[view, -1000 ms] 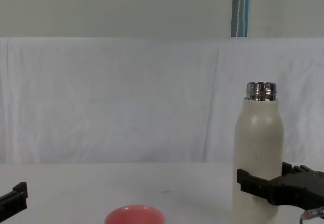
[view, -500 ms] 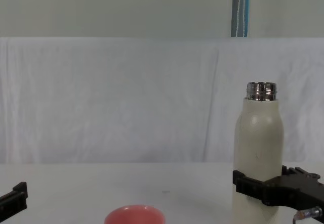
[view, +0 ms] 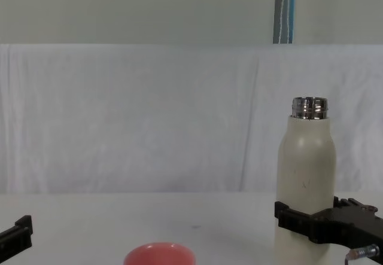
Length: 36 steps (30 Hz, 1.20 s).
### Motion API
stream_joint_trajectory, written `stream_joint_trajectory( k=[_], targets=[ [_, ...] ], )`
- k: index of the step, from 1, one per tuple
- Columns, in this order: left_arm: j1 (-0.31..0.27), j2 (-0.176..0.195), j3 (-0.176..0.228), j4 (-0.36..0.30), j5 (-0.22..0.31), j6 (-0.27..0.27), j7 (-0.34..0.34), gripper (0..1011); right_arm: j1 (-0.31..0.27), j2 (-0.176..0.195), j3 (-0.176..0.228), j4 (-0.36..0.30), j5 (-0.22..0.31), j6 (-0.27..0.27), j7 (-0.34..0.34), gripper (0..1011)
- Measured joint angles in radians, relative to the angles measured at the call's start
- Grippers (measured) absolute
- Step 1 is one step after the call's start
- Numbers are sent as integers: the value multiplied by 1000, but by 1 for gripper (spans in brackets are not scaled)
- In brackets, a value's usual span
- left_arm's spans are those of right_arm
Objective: Grasp the thermos with one hand and pour water into the cup lid.
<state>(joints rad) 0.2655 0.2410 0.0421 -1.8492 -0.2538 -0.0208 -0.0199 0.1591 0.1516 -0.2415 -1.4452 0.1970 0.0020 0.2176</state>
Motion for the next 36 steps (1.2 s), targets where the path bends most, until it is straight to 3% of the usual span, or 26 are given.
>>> stream_joint_trajectory(
  k=[9,36],
  targets=[
    [0,0,0,0,0,0,0,1001,-1,1,0,-2,0,0,0,947],
    [0,0,0,0,0,0,0,1001,-3,3,0,-7,-1,1,2,947]
  ],
)
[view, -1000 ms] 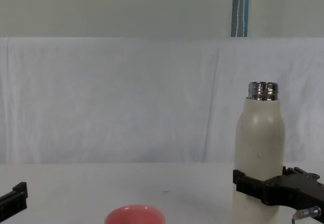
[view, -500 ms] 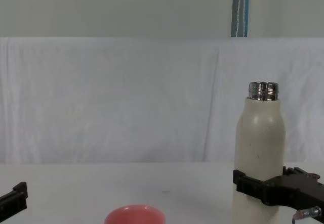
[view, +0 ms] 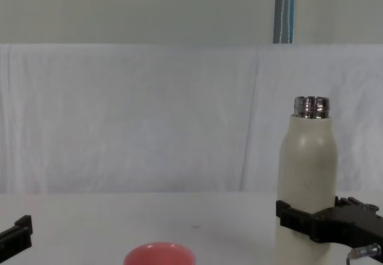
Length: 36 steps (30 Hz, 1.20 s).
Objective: Grasp the thermos with one hand and pour water into the cup lid.
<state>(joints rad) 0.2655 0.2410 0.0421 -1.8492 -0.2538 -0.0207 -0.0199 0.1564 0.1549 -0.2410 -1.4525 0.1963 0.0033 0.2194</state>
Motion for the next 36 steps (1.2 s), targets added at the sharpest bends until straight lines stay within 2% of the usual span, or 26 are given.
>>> stream_joint_trajectory(
  k=[15,27,36],
  targets=[
    [0,0,0,0,0,0,0,1001,-34,37,6,-84,-33,9,-10,947],
    [0,0,0,0,0,0,0,1001,-91,107,13,-212,-171,15,-43,947],
    [0,0,0,0,0,0,0,1001,-141,127,38,-279,-205,22,-36,947]
  ],
)
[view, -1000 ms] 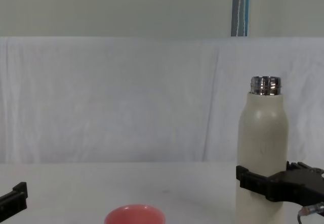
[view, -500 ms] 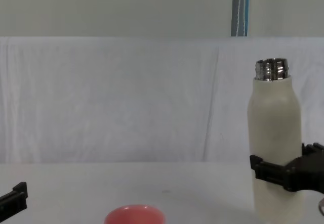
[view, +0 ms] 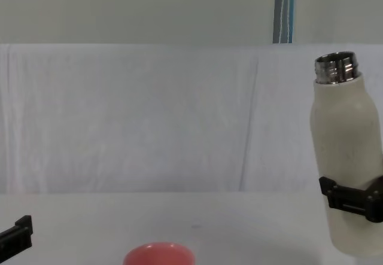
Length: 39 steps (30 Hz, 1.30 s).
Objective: Grasp the thermos with one hand and pour water into the cup lid.
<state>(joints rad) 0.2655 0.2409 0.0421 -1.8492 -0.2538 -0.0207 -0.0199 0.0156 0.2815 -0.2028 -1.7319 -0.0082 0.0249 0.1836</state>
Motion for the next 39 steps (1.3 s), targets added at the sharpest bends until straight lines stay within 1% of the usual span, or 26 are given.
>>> stream_joint_trajectory(
  k=[8,16,19,26,29,33,36,39],
  targets=[
    [0,0,0,0,0,0,0,1001,-26,4,14,-27,-17,0,6,947],
    [0,0,0,0,0,0,0,1001,-39,1,22,-36,-30,-1,9,947],
    [0,0,0,0,0,0,0,1001,-44,2,21,-42,-50,-3,6,947],
    [0,0,0,0,0,0,0,1001,-55,9,13,-56,-101,-14,-4,947],
    [0,0,0,0,0,0,0,1001,-61,16,6,-64,-132,-22,-8,947],
    [0,0,0,0,0,0,0,1001,-70,26,-6,-77,-184,-31,-15,947],
    [0,0,0,0,0,0,0,1001,-75,32,-15,-82,-212,-36,-18,947],
    [0,0,0,0,0,0,0,1001,-80,40,-33,-87,-262,-44,-24,947]
  ],
)
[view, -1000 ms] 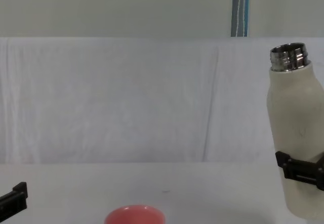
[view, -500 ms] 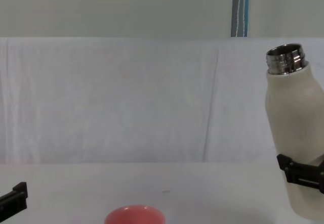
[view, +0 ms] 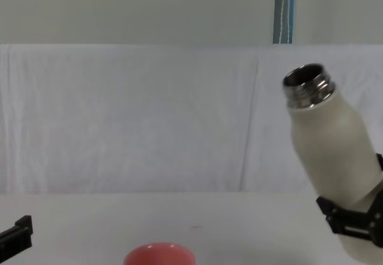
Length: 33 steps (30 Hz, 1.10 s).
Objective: Grasp the thermos with one hand and pour water into the cup lid.
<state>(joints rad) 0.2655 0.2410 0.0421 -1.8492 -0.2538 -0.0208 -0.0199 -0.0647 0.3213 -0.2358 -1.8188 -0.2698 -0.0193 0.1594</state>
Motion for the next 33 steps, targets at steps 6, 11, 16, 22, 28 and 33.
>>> stream_joint_trajectory(
  k=[6,11,16,22,28,33],
  targets=[
    [0,0,0,0,0,0,0,1001,-1,12,-38,0,-83,-14,-9,947],
    [0,0,0,0,0,0,0,1001,5,20,-82,11,-168,-28,-20,947],
    [0,0,0,0,0,0,0,1001,15,25,-115,22,-238,-35,-36,947],
    [0,0,0,0,0,0,0,1001,33,30,-153,43,-342,-31,-70,947],
    [0,0,0,0,0,0,0,1001,51,30,-173,67,-412,-11,-97,947],
    [0,0,0,0,0,0,0,1001,66,27,-185,84,-456,8,-114,947]
  ],
)
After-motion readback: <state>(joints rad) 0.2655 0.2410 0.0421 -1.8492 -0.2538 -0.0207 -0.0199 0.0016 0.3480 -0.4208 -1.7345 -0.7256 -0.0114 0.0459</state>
